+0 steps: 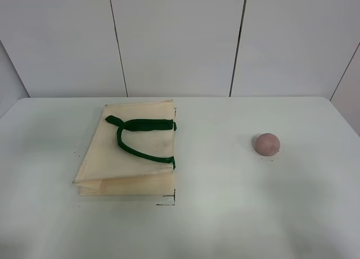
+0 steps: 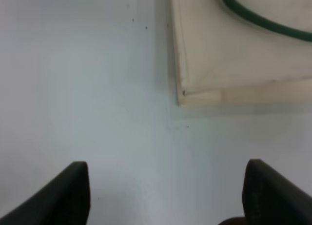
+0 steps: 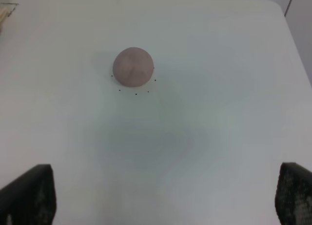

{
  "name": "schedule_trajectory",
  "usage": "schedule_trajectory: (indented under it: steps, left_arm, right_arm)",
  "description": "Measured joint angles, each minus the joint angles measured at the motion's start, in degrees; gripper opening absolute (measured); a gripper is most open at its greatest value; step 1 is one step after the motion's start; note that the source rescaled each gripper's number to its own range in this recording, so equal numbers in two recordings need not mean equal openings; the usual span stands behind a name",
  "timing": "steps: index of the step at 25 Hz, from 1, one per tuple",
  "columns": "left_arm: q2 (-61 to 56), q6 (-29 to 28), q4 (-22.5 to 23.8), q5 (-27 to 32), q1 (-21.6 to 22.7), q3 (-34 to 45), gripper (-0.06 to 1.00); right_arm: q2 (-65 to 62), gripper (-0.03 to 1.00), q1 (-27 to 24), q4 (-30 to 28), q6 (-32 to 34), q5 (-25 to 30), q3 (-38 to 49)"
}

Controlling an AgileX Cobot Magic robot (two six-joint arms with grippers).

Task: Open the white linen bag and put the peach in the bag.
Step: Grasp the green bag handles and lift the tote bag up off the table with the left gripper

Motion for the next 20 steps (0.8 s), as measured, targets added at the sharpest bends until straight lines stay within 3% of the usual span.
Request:
schedule_trajectory:
  steps: [13, 20]
  left_arm:
    - [55.82, -0.77, 0.0, -5.8, -0.52, -30.25, 0.89]
    - [70.75, -6.32, 0.0, -5.69, -7.67, -41.68, 0.89]
  right_arm:
    - [0.0, 1.0, 0.0, 0.0, 0.0, 0.0, 0.0]
    - [0.0, 1.0, 0.0, 0.0, 0.0, 0.0, 0.0]
